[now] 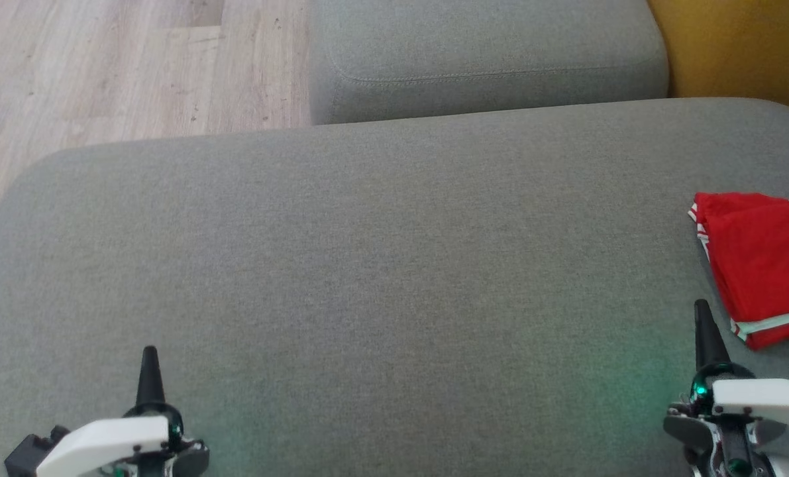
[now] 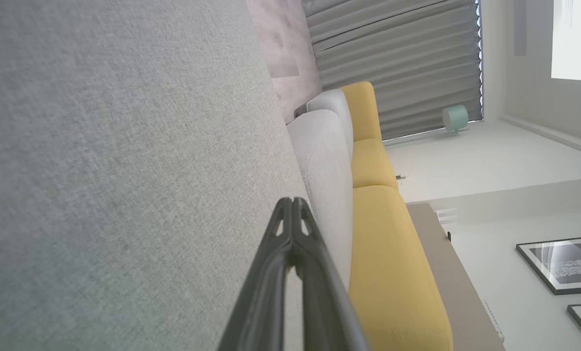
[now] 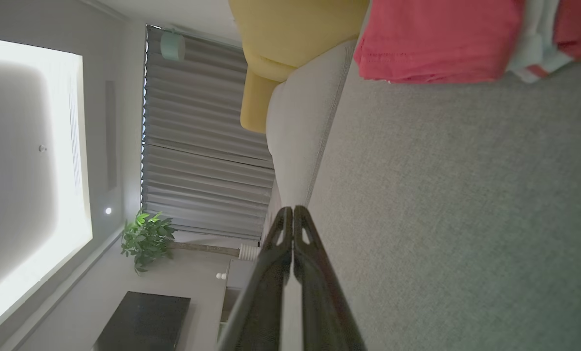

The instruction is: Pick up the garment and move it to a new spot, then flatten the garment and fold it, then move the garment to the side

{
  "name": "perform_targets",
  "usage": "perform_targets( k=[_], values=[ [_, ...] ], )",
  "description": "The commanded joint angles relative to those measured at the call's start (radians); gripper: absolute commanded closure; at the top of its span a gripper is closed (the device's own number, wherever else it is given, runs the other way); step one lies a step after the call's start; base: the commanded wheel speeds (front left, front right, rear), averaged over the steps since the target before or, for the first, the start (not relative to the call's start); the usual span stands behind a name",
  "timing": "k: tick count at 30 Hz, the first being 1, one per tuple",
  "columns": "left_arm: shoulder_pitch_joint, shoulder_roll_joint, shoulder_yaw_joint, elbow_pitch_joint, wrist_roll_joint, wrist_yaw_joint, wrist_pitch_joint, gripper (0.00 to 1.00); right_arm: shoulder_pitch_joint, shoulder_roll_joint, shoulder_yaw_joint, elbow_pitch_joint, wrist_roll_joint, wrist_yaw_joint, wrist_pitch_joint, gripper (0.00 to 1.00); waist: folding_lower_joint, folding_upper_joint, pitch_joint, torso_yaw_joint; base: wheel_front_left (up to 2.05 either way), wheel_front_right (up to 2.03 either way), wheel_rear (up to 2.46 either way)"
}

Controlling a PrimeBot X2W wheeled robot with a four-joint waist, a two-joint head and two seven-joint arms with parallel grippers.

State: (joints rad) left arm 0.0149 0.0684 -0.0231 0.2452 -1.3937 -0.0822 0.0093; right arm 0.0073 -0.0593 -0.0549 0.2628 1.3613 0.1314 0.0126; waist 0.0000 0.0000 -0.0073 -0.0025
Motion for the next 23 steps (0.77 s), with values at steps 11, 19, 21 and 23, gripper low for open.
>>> perform_targets(
  k=[11,19,21,23],
  values=[
    [-0.093,0.013,0.069,-0.013,-0.142,-0.030,0.041,1.00,-0.090,-0.018,-0.006,-0.025,0.160,-0.001,0.042,1.00,0.0000,0.0000,0.006,0.001,0.00,0.00,0.00],
    [-0.112,0.012,0.088,-0.005,-0.220,-0.044,0.062,1.00,-0.106,-0.018,-0.017,-0.022,0.246,-0.001,0.063,1.00,0.0000,0.0000,0.009,0.002,0.00,0.00,0.00],
    [-0.118,0.012,0.093,-0.003,-0.242,-0.047,0.068,1.00,-0.110,-0.018,-0.021,-0.021,0.270,-0.001,0.069,1.00,0.0000,0.0000,0.010,0.002,0.00,0.00,0.00],
    [-0.119,0.012,0.096,-0.002,-0.249,-0.049,0.071,1.00,-0.112,-0.017,-0.022,-0.020,0.278,-0.001,0.071,1.00,0.0000,0.0000,0.010,0.003,0.00,0.00,0.00]
  ],
)
